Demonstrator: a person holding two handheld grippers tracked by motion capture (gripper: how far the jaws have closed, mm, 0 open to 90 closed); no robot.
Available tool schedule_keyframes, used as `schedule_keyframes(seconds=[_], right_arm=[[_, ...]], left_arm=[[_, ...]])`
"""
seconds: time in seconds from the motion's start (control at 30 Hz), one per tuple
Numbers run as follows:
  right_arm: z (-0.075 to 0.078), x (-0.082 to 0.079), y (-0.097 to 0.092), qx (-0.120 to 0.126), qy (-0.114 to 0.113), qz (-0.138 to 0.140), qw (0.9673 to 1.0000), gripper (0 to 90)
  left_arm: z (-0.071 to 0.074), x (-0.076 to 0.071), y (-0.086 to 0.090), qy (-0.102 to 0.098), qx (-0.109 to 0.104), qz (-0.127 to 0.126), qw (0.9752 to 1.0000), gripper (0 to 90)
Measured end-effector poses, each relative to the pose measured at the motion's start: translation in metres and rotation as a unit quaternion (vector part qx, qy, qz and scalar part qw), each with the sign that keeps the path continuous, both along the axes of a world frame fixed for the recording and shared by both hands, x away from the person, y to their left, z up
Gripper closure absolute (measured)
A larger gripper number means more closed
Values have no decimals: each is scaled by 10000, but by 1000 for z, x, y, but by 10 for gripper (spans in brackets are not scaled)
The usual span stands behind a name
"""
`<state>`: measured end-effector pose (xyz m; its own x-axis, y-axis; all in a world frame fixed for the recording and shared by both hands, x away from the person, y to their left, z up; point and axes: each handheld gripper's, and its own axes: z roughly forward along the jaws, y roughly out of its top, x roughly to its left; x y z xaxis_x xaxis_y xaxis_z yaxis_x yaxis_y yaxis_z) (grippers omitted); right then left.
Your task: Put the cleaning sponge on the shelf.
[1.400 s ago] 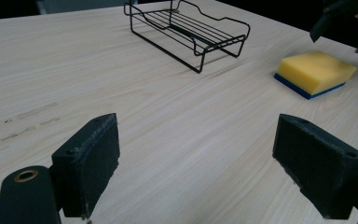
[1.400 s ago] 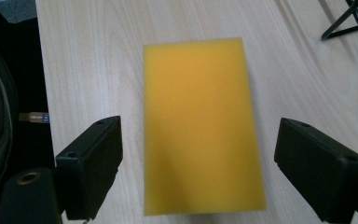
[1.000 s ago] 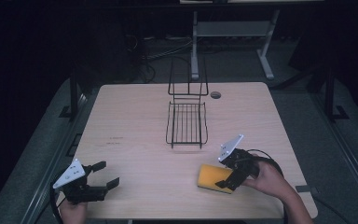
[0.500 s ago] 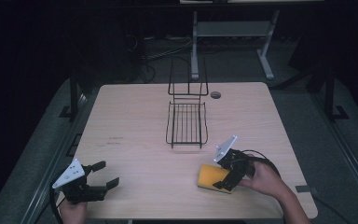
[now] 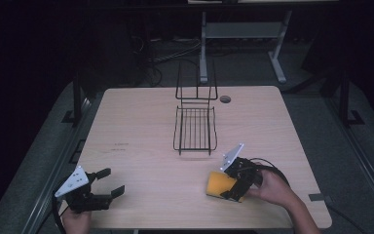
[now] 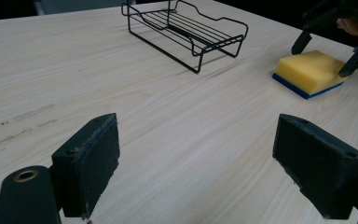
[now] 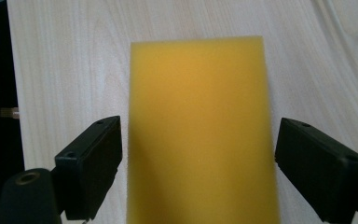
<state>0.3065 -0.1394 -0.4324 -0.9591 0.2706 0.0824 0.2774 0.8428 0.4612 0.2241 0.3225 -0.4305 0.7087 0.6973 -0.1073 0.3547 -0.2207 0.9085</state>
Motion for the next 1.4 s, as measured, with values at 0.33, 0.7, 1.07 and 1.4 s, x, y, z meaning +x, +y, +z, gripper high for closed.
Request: schedule_keyframes(seconds=[0.33,0.7,1.07,1.4], right_arm=[[-6,1,1,-70,-14,-2,10000,144],[-14,-1,2,-37,-12,-21,10000,144],[-18,-1,3,-89,-19,-6,10000,145],[-18,-1,4,-141,-68,26,9999,188]], left_arm=[[0,0,0,-8,12,-11,10000,140],[0,0,-1,2,-6,-6,10000,140],[0,0,-1,4,-8,-11,10000,140],[0,-1,0,8,-29,-5,10000,141]])
